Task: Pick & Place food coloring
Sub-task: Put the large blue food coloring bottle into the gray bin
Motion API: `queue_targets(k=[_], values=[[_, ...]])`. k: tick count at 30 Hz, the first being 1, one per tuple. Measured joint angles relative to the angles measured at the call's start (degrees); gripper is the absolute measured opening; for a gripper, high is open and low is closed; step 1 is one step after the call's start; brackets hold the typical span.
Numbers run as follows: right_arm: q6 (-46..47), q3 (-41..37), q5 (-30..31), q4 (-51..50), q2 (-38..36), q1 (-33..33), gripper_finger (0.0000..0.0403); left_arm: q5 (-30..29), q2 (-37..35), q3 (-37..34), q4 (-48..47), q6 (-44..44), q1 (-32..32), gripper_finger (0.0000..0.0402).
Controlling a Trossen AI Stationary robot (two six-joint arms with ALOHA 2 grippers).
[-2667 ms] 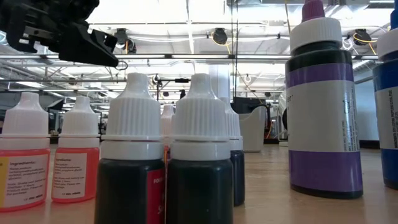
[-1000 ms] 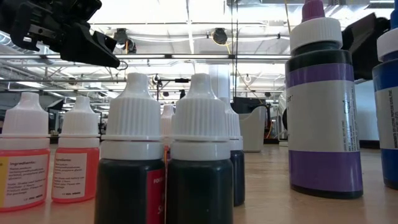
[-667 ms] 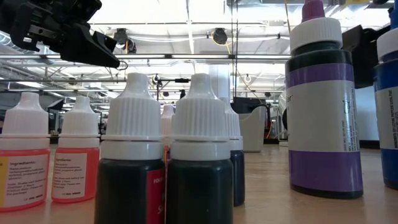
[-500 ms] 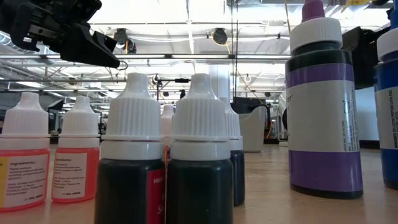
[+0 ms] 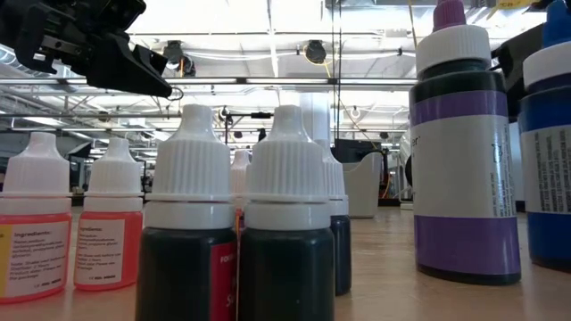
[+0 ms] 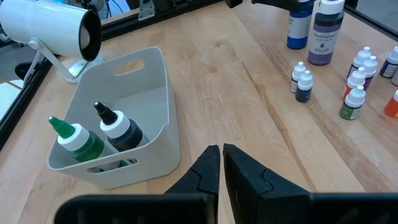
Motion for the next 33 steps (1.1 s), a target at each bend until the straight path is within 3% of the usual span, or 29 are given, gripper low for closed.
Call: queue_targets(k=[8,19,25,30,33], values=[[-0.2,0.0,-1.5,-0.2,-2.1,-1.0,0.0138,0.0,0.0,0.0,0.0,0.0,0.0,0.0031],[-10.2,0.0,-1.7,-15.2,-23.0,-6.5,0.0138,0.0,0.0,0.0,0.1,0.4,0.0,0.0031],[-20.2,0.0,1.9,-13.0,-30.2,-16.6,0.0138,0.0,0.0,0.0,0.1,0.6,0.0,0.0031],[-23.3,2.1,1.6,-11.7,-29.9,-27.2,0.0138,0.0,0.0,0.0,0.1,0.8,0.0,0.0031],[-22.9,4.7,-2.0,-11.8,-27.5,-32.6,0.0138,0.0,0.0,0.0,0.1,0.8,0.0,0.0031]])
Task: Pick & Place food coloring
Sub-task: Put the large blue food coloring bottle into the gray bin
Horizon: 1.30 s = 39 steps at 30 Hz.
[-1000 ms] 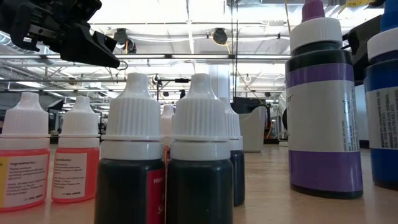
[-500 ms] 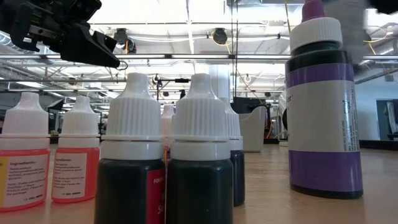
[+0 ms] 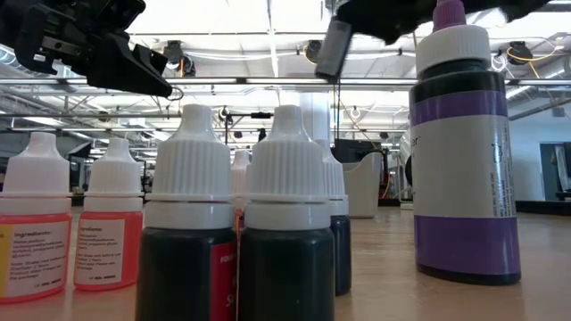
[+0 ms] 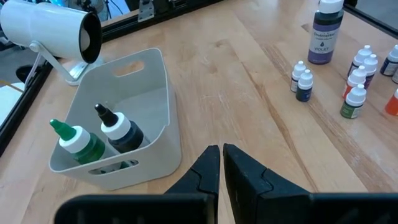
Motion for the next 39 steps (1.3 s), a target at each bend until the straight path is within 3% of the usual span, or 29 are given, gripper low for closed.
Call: queue_targets(k=[3,14,17,20,39], values=[[0.9,2.5,-2.4,0.2,3.1,-4.0,0.0138,0.0,0.0,0.0,0.0,0.0,0.0,0.0031],[4.9,4.9,-2.6,4.4,16.3,-13.5,0.0138,0.0,0.0,0.0,-0.1,-0.1,0.0,0.0031],[5.6,4.9,-6.2,6.5,18.6,-15.3,0.0138,0.0,0.0,0.0,0.0,0.0,0.0,0.0031],[7.0,4.9,-9.8,8.5,20.7,-16.4,0.0138,0.0,0.0,0.0,0.0,0.4,0.0,0.0031],[8.0,5.0,-9.8,10.1,27.5,-18.3,0.0138,0.0,0.0,0.0,0.2,0.5,0.0,0.0031]])
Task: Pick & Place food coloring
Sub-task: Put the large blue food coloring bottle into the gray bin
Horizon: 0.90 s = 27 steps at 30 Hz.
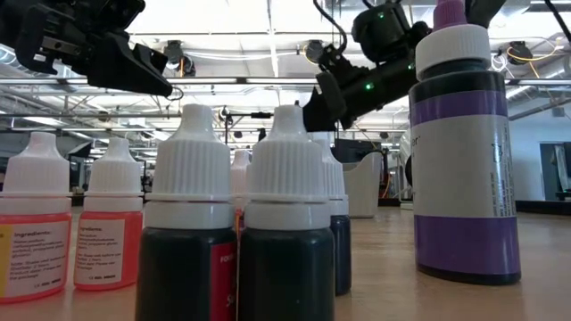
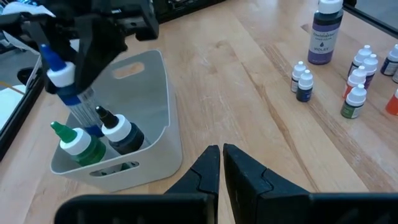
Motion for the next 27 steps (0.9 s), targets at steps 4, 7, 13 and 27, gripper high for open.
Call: queue_targets(k=[4,7,13,27], values=[[0.1,0.0,0.0,0.8,1.7,0.0,0.0138,0.0,0.0,0.0,0.0,0.0,0.0,0.0031],[0.2,0.0,0.0,1.5,2.5,0.0,0.0138,0.0,0.0,0.0,0.0,0.0,0.0,0.0031],[0.3,0.0,0.0,3.0,4.1,0.0,0.0138,0.0,0.0,0.0,0.0,0.0,0.0,0.0031],[2.4,0.0,-0.1,2.9,5.9,-0.8,0.0138,0.0,0.0,0.0,0.0,0.4,0.0,0.0031]])
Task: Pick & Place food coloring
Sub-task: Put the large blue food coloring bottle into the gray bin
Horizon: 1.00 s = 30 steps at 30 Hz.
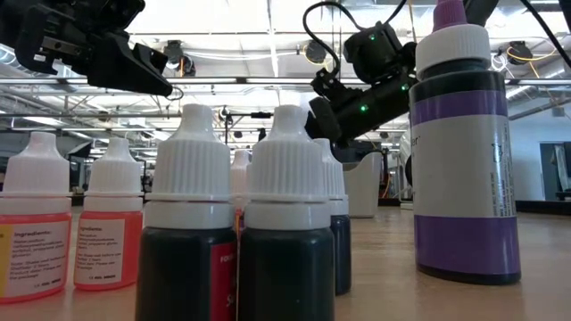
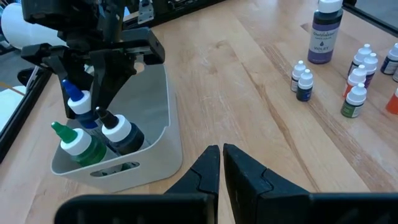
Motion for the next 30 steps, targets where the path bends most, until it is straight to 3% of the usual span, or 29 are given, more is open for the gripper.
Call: queue_targets(k=[14,30], values=[[0.1,2.4,0.1,-5.8,0.0,0.0,0.0138,0.0,0.0,0.0,0.1,0.2,0.0,0.0031],[1.3,2.4,0.2,-5.7,0.0,0.0,0.0138,0.0,0.0,0.0,0.2,0.5,0.0,0.0031]])
